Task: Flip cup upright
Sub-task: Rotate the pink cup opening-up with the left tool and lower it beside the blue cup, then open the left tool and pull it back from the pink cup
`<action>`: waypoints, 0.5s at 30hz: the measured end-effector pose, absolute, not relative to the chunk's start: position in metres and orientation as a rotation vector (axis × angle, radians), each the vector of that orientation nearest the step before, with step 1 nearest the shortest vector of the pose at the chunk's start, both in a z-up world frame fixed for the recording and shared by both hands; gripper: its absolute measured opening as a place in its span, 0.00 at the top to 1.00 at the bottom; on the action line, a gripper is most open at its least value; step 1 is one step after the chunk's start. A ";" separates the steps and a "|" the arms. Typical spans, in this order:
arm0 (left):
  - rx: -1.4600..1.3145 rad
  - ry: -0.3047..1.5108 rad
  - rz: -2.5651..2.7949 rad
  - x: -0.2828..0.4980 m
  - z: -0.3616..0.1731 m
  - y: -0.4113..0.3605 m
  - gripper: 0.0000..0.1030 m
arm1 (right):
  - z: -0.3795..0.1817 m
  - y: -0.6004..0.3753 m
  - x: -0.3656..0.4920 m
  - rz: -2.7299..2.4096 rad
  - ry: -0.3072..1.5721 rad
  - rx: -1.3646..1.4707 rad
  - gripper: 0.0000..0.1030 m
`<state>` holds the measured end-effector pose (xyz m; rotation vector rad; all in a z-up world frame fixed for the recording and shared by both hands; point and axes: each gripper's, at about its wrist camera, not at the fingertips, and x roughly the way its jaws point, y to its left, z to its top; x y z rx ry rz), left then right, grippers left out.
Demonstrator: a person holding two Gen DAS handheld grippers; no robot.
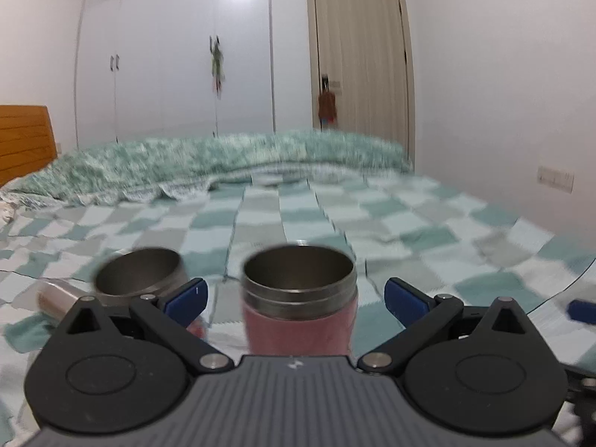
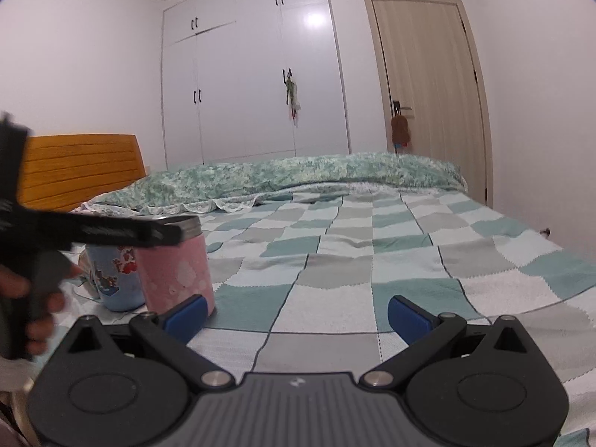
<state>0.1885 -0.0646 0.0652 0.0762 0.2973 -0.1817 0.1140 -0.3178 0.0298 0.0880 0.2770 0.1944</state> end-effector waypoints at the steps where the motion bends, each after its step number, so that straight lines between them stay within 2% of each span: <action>1: 0.071 0.277 -0.180 0.178 0.070 -0.060 0.00 | 0.030 -0.316 0.111 0.193 0.266 0.079 0.00; 7: 0.081 0.186 -0.166 0.110 0.084 -0.030 0.00 | 0.037 -0.308 0.087 0.179 0.192 0.047 0.00; 15: 0.076 0.227 -0.093 0.057 0.048 0.001 0.00 | 0.036 -0.288 0.054 0.198 0.179 0.022 0.00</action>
